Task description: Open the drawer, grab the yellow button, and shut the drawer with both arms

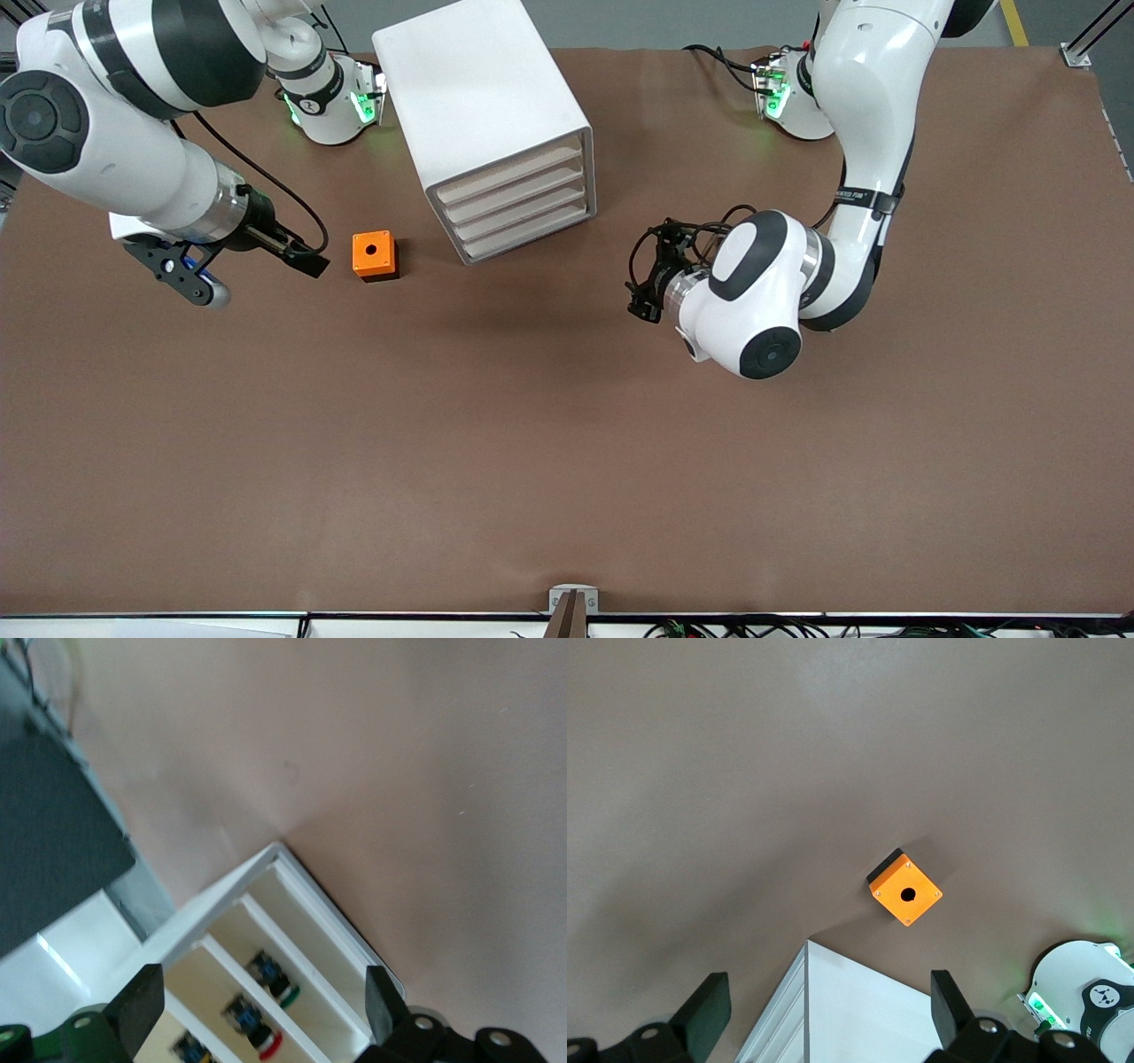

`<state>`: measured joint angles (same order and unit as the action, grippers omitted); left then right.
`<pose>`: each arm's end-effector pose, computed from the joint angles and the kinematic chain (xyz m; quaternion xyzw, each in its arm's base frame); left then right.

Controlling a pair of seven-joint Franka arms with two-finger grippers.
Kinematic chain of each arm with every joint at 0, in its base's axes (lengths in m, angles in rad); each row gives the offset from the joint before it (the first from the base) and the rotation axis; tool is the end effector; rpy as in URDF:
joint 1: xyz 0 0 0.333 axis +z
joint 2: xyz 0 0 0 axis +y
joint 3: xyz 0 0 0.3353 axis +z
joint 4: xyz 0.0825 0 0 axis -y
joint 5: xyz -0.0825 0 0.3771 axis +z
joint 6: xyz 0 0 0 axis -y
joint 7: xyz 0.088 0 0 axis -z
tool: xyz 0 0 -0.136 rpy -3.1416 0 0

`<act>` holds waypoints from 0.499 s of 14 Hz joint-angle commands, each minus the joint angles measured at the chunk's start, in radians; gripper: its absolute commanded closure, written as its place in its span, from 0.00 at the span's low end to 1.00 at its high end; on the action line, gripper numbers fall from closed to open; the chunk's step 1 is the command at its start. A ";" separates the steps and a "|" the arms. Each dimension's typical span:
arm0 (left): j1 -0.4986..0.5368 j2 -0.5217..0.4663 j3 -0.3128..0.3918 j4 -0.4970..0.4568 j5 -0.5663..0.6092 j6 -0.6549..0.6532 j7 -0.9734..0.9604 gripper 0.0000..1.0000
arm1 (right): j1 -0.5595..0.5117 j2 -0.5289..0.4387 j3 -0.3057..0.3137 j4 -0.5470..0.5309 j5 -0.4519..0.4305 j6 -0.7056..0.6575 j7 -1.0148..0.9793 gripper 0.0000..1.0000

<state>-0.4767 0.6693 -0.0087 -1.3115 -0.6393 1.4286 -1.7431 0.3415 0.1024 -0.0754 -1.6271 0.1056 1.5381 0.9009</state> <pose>0.5494 -0.3876 0.3353 -0.7132 -0.5708 0.3960 0.0936 0.5382 0.1637 0.5305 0.9435 -0.3136 -0.1064 0.0117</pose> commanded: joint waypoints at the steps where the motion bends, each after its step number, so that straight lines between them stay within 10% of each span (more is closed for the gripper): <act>1: 0.001 0.039 -0.002 0.034 -0.077 -0.023 -0.116 0.00 | 0.001 -0.007 -0.001 -0.003 0.006 0.005 0.018 0.00; 7: 0.001 0.102 -0.001 0.046 -0.278 -0.065 -0.369 0.00 | 0.001 -0.007 -0.001 -0.003 0.005 0.008 0.016 0.00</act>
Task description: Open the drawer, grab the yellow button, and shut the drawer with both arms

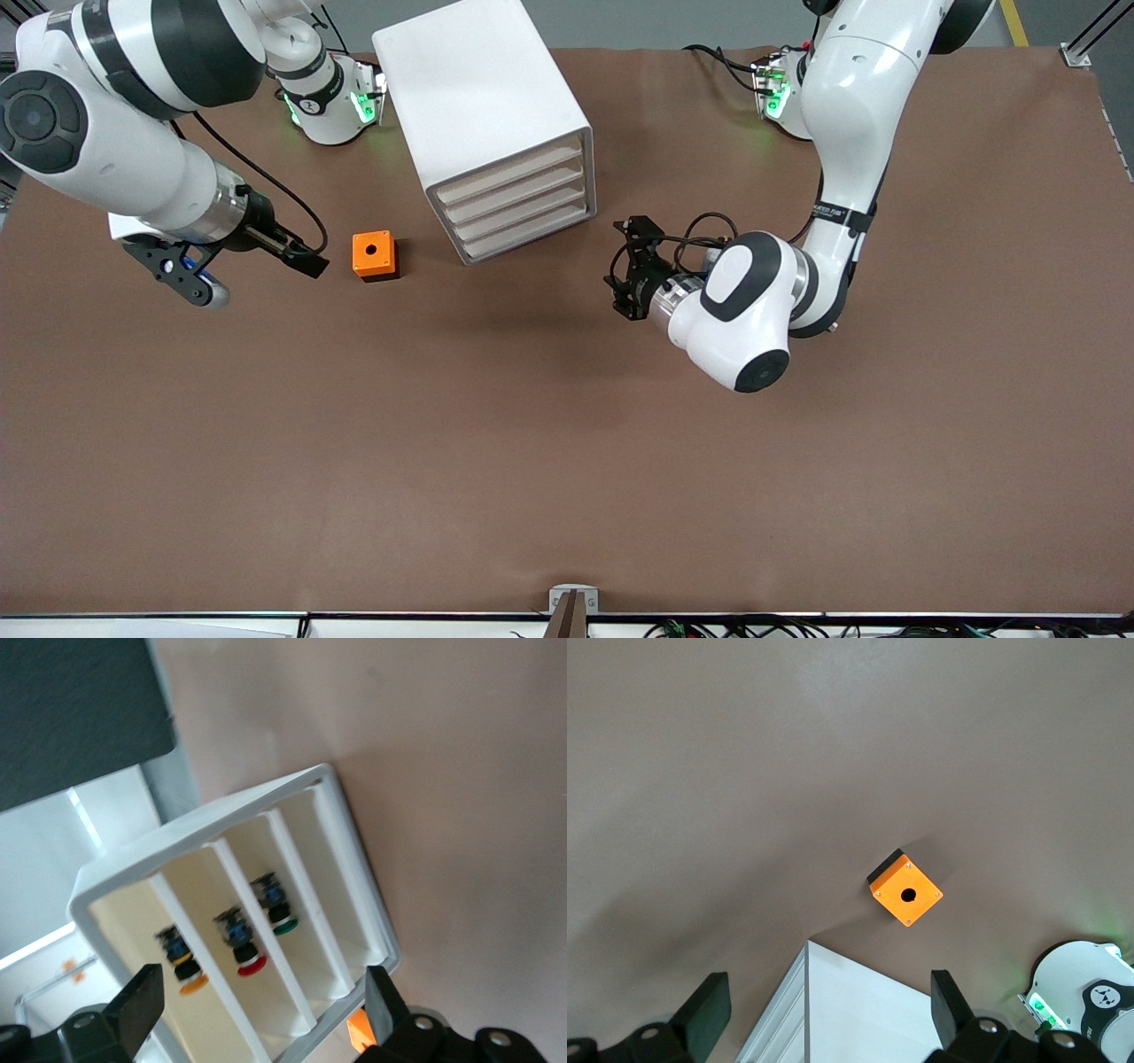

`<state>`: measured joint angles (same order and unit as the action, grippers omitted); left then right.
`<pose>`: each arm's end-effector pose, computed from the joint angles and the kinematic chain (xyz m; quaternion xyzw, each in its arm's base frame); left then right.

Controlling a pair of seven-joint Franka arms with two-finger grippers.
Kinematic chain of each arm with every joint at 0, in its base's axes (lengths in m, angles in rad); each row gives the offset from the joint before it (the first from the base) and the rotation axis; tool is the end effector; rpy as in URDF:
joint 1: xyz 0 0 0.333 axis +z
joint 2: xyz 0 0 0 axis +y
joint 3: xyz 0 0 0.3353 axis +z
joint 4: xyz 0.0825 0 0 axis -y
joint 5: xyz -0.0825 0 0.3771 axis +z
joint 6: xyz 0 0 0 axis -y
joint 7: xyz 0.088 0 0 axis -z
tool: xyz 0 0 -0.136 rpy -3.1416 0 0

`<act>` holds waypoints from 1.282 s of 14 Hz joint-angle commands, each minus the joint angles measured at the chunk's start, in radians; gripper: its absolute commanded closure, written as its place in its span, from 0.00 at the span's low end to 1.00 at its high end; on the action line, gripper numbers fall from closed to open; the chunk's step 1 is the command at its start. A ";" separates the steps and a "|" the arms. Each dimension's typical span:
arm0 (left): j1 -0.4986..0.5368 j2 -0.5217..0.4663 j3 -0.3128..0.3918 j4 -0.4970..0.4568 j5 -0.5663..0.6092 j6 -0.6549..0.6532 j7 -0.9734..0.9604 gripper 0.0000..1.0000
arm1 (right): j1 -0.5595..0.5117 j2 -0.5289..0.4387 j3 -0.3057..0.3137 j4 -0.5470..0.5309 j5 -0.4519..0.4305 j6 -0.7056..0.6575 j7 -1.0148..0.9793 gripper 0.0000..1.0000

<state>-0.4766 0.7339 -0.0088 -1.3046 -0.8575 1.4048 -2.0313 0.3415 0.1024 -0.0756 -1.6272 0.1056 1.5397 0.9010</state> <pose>0.5439 -0.4124 0.3152 -0.5740 -0.6474 0.4809 0.1422 0.5385 0.1636 0.5306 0.9435 -0.3138 -0.1058 0.0113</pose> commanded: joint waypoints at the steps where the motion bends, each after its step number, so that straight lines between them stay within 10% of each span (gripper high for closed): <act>1: 0.001 0.048 -0.002 0.038 -0.095 -0.050 -0.117 0.00 | 0.001 -0.007 -0.001 -0.003 0.005 0.007 0.015 0.00; 9: 0.001 0.116 -0.112 0.027 -0.150 -0.081 -0.247 0.01 | 0.008 -0.007 -0.001 -0.003 0.002 0.007 0.012 0.00; 18: -0.054 0.130 -0.152 0.007 -0.166 -0.081 -0.256 0.45 | 0.030 -0.007 -0.001 -0.008 -0.003 0.007 0.012 0.00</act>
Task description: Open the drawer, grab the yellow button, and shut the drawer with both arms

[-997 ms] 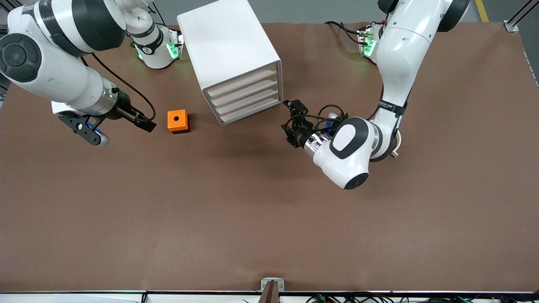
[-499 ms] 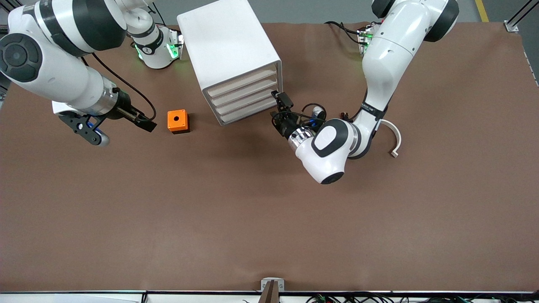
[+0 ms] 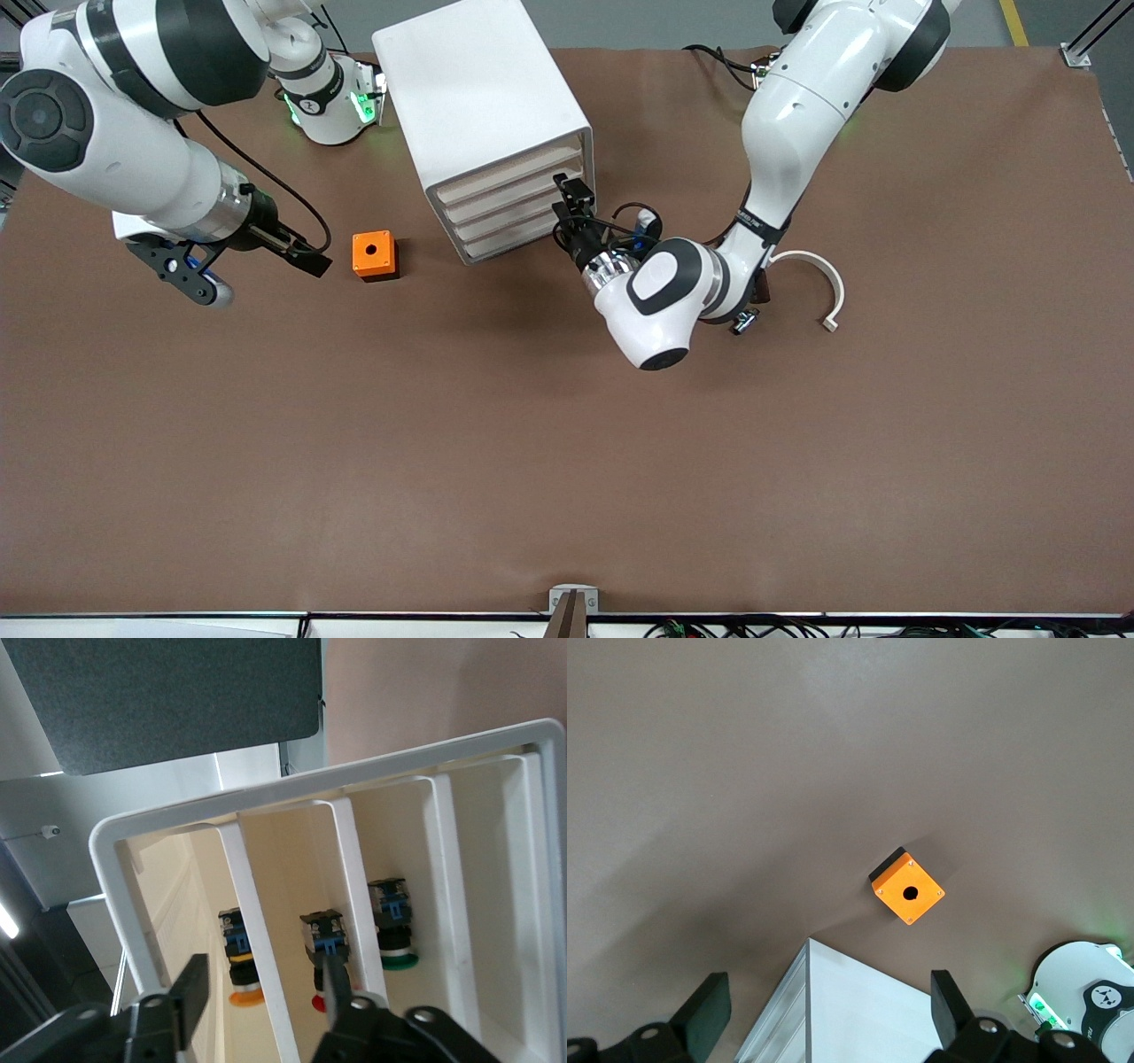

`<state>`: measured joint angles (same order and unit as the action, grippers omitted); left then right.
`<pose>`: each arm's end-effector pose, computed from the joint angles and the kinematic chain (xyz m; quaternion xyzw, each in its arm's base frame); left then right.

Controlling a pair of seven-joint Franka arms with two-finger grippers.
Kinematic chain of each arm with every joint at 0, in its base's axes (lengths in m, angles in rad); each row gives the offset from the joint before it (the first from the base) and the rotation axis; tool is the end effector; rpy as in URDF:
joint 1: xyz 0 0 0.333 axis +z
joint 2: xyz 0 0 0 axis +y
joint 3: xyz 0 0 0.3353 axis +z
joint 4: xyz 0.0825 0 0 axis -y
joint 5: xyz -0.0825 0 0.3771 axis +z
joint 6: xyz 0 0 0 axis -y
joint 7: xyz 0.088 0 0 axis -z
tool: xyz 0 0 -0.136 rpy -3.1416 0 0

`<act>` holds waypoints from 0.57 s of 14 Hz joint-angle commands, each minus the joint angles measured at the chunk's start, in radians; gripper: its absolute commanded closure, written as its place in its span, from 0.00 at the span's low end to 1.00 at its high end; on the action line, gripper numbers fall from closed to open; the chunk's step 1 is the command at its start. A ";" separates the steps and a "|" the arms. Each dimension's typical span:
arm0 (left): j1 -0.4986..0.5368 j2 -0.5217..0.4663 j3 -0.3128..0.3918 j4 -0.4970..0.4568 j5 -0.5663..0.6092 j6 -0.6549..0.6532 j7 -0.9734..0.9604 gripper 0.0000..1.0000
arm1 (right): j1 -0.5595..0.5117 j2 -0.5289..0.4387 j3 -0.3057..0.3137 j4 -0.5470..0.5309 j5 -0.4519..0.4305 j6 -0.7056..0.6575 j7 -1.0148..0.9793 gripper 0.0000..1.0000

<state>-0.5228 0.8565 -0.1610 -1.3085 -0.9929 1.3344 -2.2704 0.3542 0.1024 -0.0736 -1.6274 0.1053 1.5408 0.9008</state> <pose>0.4568 -0.5014 0.2687 -0.4836 -0.6097 0.5563 0.2914 0.5362 0.1715 0.5305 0.9459 -0.3068 -0.1053 0.0119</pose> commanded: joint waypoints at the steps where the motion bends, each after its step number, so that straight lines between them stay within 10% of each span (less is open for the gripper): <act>1: -0.016 0.009 0.000 0.006 -0.033 -0.011 -0.017 0.48 | 0.020 -0.007 -0.003 -0.008 -0.003 0.005 0.012 0.00; 8: -0.036 0.004 -0.008 -0.029 -0.036 -0.014 -0.037 0.49 | 0.020 -0.009 -0.003 -0.011 -0.003 0.005 0.013 0.00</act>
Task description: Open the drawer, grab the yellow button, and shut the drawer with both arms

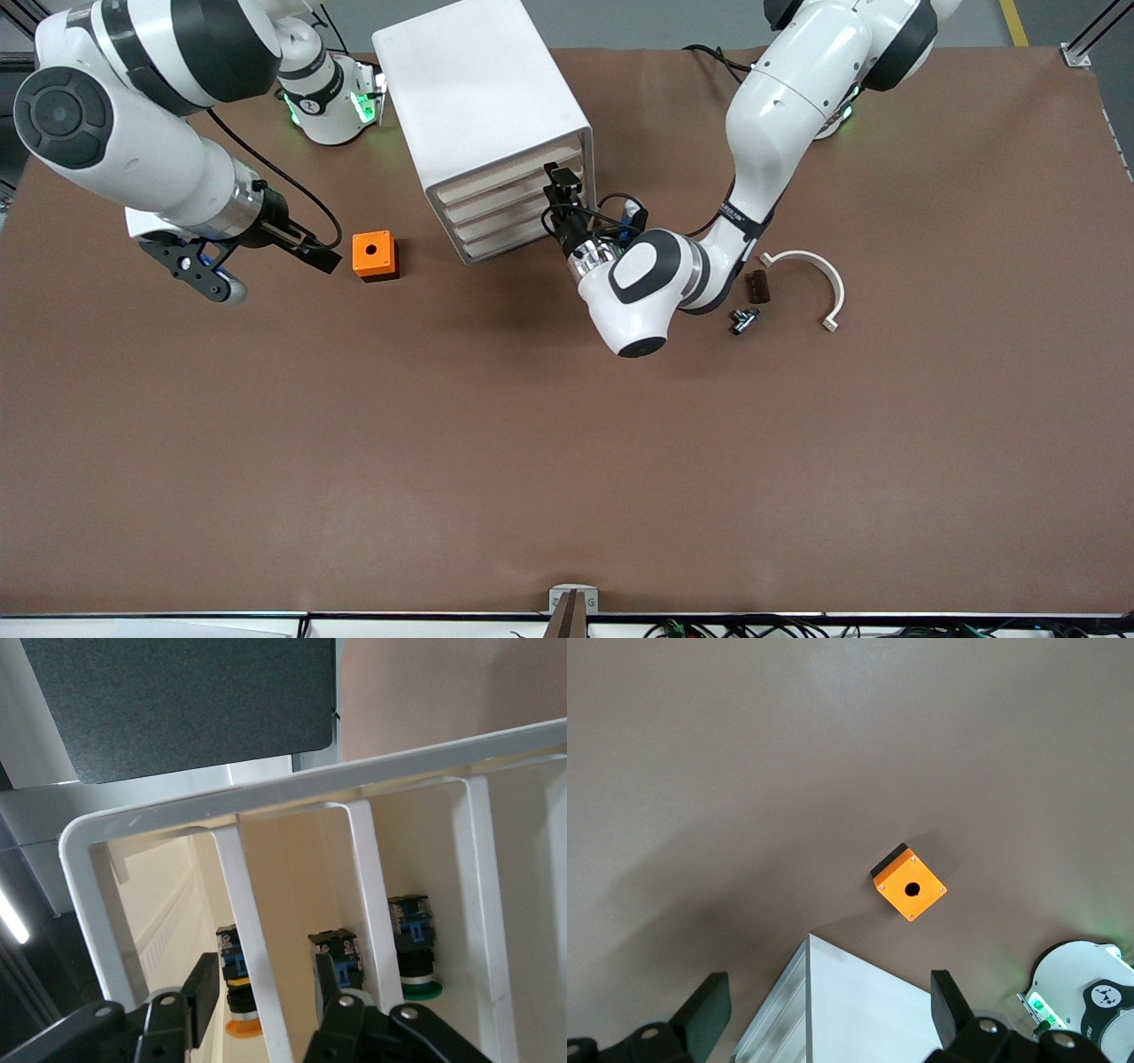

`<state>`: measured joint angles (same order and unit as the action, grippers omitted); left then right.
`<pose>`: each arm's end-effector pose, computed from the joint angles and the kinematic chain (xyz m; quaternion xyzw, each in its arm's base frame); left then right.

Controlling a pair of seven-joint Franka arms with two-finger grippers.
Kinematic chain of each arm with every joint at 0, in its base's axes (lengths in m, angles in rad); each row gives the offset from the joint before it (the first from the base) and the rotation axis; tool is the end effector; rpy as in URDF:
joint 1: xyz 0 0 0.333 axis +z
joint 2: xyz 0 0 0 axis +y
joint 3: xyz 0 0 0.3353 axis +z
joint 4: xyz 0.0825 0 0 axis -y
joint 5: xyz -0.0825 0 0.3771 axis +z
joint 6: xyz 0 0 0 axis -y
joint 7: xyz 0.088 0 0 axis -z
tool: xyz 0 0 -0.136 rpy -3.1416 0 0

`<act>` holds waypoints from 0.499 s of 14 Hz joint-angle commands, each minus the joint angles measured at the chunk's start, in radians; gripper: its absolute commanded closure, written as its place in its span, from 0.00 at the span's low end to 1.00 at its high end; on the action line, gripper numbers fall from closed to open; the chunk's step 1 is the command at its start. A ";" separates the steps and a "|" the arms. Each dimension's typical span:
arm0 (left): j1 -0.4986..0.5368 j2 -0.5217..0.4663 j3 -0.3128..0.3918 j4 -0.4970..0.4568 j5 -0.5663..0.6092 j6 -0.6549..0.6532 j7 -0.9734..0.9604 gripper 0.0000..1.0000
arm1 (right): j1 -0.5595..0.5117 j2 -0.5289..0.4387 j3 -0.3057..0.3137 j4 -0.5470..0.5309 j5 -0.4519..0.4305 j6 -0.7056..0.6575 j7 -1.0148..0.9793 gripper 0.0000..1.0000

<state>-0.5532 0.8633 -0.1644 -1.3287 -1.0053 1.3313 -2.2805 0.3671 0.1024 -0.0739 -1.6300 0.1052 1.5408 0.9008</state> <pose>0.4351 -0.5146 0.2594 -0.4801 -0.6014 0.5563 0.3137 0.5337 0.1781 0.5294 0.9476 -0.3009 -0.1063 0.0134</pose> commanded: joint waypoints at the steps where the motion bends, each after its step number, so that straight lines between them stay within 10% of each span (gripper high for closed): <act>1: -0.007 -0.004 -0.004 -0.017 -0.022 -0.012 -0.031 0.49 | 0.010 -0.009 -0.003 -0.008 -0.002 0.005 0.016 0.00; 7: -0.030 -0.006 -0.035 -0.026 -0.022 -0.024 -0.042 0.50 | 0.050 -0.010 -0.003 -0.025 -0.004 0.035 0.062 0.00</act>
<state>-0.5725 0.8634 -0.1951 -1.3431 -1.0054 1.3250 -2.3022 0.3885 0.1025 -0.0737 -1.6408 0.1051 1.5582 0.9200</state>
